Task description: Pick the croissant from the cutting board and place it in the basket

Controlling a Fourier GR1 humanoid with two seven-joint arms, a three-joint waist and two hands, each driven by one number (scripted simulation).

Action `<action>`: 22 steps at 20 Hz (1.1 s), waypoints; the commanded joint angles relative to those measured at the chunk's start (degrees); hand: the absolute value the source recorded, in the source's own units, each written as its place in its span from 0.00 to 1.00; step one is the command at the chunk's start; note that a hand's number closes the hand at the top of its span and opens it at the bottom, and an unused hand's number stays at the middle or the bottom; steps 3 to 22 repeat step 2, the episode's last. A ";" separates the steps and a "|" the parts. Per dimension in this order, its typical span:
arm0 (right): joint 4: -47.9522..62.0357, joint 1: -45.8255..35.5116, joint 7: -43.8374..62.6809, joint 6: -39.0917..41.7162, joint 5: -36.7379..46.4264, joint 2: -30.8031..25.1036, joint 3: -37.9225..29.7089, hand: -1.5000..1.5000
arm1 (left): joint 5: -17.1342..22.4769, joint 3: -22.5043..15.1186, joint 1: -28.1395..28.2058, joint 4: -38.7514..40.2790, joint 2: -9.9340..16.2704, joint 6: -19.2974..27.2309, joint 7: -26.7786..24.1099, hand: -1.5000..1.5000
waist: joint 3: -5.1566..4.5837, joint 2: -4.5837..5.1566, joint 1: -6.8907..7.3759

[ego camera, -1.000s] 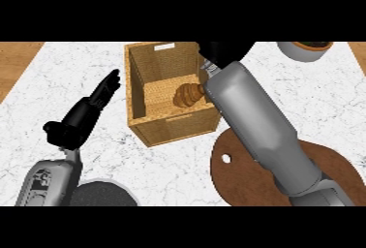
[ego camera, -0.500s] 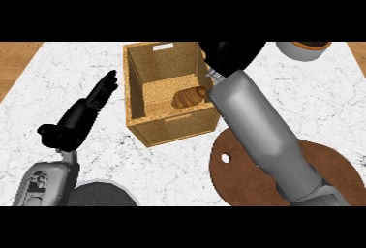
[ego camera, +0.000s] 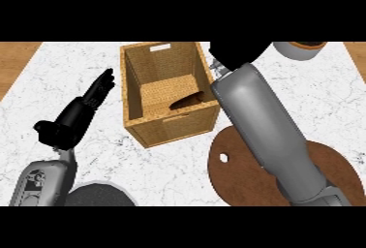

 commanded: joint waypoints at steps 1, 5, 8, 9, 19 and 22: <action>-4.86 -0.57 14.10 -4.23 -0.24 0.51 -2.51 0.00 | 0.21 -0.06 1.24 -1.24 0.20 -0.33 0.16 0.50 | 0.03 -0.52 -0.34; -6.93 1.17 14.10 -4.75 -1.44 0.51 -2.33 0.00 | -0.35 -0.03 0.96 0.26 0.20 -0.06 -0.86 0.50 | 0.02 -0.50 -0.82; -6.93 1.17 14.10 -4.75 -1.44 0.51 -2.33 0.00 | -0.35 -0.03 0.96 0.26 0.20 -0.06 -0.86 0.50 | 0.02 -0.50 -0.82; -6.93 1.17 14.10 -4.75 -1.44 0.51 -2.33 0.00 | -0.35 -0.03 0.96 0.26 0.20 -0.06 -0.86 0.50 | 0.02 -0.50 -0.82; -6.93 1.17 14.10 -4.75 -1.44 0.51 -2.33 0.00 | -0.35 -0.03 0.96 0.26 0.20 -0.06 -0.86 0.50 | 0.02 -0.50 -0.82; -6.93 1.17 14.10 -4.75 -1.44 0.51 -2.33 0.00 | -0.35 -0.03 0.96 0.26 0.20 -0.06 -0.86 0.50 | 0.02 -0.50 -0.82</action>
